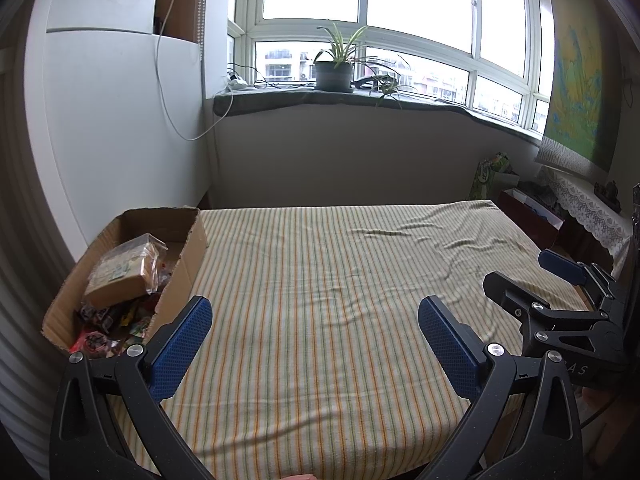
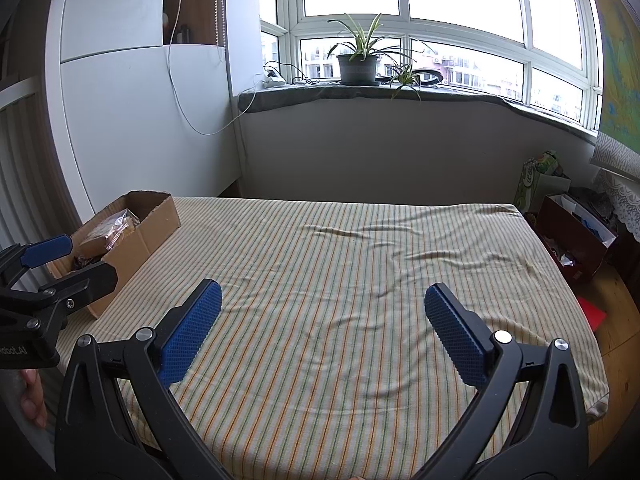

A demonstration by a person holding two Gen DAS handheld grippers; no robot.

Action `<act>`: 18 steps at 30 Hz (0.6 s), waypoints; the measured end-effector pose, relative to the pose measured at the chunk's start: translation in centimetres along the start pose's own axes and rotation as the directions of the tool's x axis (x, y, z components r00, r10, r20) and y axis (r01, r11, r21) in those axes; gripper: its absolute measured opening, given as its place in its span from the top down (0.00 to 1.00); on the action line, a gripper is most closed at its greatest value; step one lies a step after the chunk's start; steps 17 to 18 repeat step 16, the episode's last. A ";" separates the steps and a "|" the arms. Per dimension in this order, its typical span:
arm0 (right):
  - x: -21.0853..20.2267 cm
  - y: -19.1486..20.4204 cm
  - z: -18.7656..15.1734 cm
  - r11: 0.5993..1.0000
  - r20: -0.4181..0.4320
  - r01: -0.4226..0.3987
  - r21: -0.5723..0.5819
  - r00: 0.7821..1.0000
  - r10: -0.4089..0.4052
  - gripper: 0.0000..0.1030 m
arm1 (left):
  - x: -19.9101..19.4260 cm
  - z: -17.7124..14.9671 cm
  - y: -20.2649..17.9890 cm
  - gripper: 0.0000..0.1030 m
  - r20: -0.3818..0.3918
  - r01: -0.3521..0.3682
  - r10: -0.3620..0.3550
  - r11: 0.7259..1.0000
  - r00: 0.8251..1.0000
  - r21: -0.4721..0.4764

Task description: Organize snacks

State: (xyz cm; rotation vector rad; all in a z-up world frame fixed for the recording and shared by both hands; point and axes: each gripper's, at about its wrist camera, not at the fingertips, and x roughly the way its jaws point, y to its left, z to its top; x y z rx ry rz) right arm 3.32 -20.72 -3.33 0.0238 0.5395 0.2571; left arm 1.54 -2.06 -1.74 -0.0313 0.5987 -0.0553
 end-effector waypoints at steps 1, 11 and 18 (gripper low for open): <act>0.0 0.0 0.0 1.000 -0.001 0.000 0.000 1.000 0.000 0.00 | 0.0 0.0 0.0 0.00 0.000 0.000 0.000 1.000 1.000 0.000; 0.0 0.0 -0.2 1.000 -0.001 0.000 0.001 1.000 0.000 0.00 | 0.2 -0.3 0.0 0.00 -0.001 0.023 -0.023 1.000 1.000 0.015; 0.0 0.0 -0.2 1.000 -0.003 0.000 0.001 1.000 0.000 0.00 | 0.2 -0.4 0.4 0.00 0.004 -0.001 0.001 1.000 1.000 0.011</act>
